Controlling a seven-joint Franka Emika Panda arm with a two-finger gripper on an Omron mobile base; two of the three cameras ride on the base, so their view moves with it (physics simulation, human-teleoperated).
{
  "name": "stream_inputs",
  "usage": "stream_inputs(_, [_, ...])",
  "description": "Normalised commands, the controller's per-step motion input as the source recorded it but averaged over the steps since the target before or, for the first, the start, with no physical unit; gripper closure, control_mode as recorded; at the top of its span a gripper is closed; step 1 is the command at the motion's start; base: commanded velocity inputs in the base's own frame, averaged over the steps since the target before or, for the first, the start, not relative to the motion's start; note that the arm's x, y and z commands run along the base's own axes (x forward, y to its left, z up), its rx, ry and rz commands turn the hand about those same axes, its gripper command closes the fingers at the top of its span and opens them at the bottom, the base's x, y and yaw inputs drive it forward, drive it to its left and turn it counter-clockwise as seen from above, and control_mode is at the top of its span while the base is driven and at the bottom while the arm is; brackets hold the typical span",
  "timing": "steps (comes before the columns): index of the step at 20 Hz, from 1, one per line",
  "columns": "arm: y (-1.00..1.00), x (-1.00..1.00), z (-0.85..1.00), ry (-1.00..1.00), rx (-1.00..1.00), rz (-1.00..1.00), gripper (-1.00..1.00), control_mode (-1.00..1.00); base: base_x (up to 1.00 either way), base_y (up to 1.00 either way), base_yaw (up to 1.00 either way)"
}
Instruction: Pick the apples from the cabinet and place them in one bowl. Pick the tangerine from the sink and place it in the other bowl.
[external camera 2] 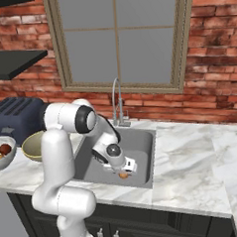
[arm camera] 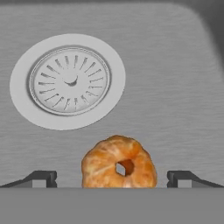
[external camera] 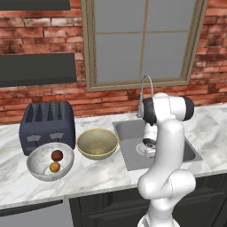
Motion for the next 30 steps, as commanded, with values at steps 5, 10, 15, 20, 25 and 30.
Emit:
stream_inputs(5, [-0.06,0.02,0.00,0.00,0.00,0.00,-1.00,-1.00,0.00,0.00,0.00])
stream_inputs(10, [0.00,0.14,0.00,0.00,0.00,0.00,-1.00,-1.00,0.00,0.00,0.00])
stream_inputs(15, [0.00,0.21,0.00,0.00,0.00,0.00,-1.00,-1.00,0.00,0.00,0.00])
stream_inputs(20, [0.00,0.00,-0.10,0.03,0.00,0.00,-1.00,-1.00,0.00,0.00,0.00])
stream_inputs(25, [0.00,0.01,-0.10,0.01,0.00,0.00,-1.00,-1.00,0.00,0.00,0.00])
stream_inputs(30, [0.00,0.00,0.00,0.00,0.00,0.00,-1.00,-1.00,0.00,0.00,0.00])
